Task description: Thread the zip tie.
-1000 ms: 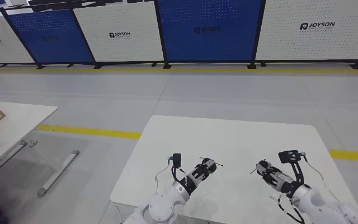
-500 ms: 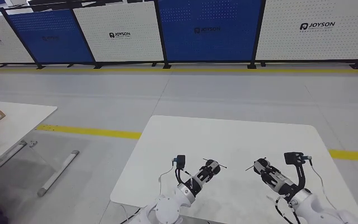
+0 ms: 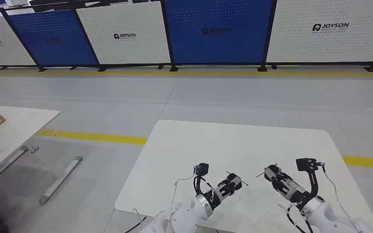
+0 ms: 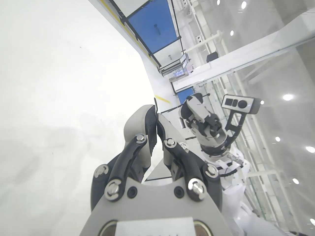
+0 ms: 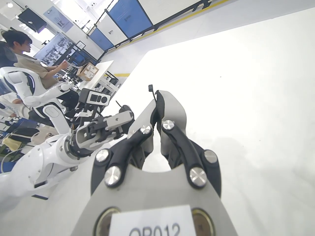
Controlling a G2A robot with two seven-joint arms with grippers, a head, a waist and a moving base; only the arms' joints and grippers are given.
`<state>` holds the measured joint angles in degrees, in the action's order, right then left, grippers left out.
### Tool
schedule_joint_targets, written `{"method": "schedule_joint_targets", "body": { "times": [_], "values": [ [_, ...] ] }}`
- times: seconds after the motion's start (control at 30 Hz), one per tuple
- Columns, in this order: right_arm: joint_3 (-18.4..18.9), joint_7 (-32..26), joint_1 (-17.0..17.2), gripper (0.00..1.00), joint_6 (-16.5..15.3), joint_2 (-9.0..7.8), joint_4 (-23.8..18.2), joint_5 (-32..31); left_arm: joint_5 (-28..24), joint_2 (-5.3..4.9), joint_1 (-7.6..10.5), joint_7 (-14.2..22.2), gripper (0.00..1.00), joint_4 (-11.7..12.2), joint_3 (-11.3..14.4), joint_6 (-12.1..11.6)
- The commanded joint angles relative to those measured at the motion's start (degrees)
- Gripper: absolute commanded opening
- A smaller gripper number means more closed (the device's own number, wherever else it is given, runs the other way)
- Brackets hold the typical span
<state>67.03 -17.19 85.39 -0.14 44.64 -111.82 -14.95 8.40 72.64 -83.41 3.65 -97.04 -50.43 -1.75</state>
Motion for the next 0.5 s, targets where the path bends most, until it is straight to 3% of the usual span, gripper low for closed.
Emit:
{"method": "schedule_joint_targets", "body": {
  "times": [0.0, 0.17, 0.37, 0.47],
  "values": [
    [0.0, 0.0, 0.0, 0.0, 0.0, 0.0, 0.0, 0.0, 0.2, 0.02, 0.08, -0.1, 0.0, 0.1, 0.1, 0.0],
    [0.0, 1.0, 0.2, 0.0, -0.5, 0.1, 0.0, -0.5, 0.2, 0.02, 0.08, -0.1, 0.0, 0.1, 0.1, 0.0],
    [-0.2, 12.6, 5.2, 0.0, -6.0, 1.1, 3.5, 0.9, 0.2, 0.02, 0.08, -0.1, 0.0, 0.1, 0.1, 0.0],
    [-1.0, 19.2, 7.7, 0.0, -5.0, 1.81, 3.2, 0.8, 0.2, 0.02, 0.08, -0.1, 0.0, 0.1, 0.1, 0.0]
  ]
}}
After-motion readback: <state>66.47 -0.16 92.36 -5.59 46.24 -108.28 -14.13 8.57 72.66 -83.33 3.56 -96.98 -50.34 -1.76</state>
